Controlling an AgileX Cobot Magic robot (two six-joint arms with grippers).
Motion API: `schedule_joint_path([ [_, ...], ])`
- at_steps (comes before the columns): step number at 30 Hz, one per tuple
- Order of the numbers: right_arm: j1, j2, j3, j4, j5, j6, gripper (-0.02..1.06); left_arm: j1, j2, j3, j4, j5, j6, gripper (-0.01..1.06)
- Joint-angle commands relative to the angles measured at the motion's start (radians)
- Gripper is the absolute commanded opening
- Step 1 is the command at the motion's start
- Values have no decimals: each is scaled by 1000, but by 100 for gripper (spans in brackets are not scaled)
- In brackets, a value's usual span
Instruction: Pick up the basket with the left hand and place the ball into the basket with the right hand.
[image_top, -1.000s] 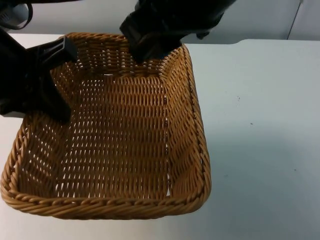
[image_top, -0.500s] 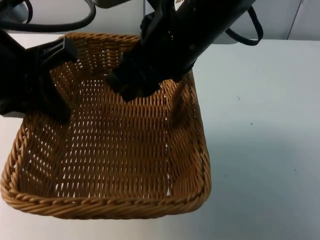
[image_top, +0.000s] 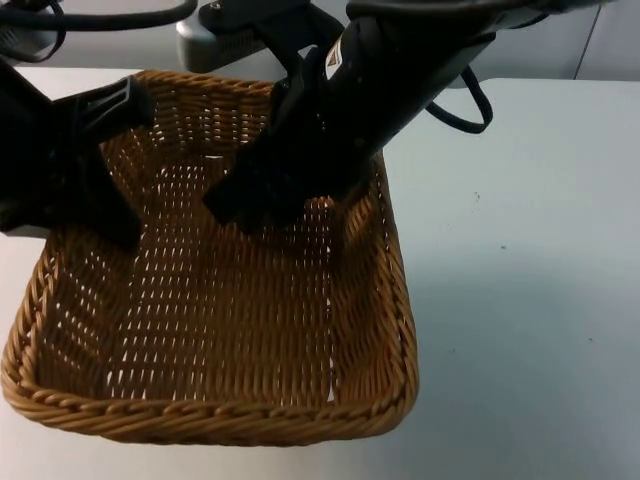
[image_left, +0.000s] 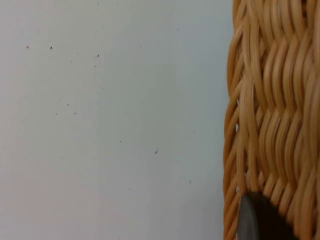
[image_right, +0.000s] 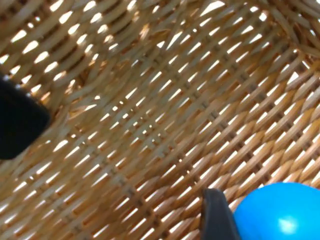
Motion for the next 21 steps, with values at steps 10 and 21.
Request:
schedule_joint_path([
  [10,2,3,2,1,-18,-3,55,2,-11,1,-37,1,8,0],
  [21,2,-91,2,-17,9,-3,78,2,-11,1,-37,-1,8,0],
])
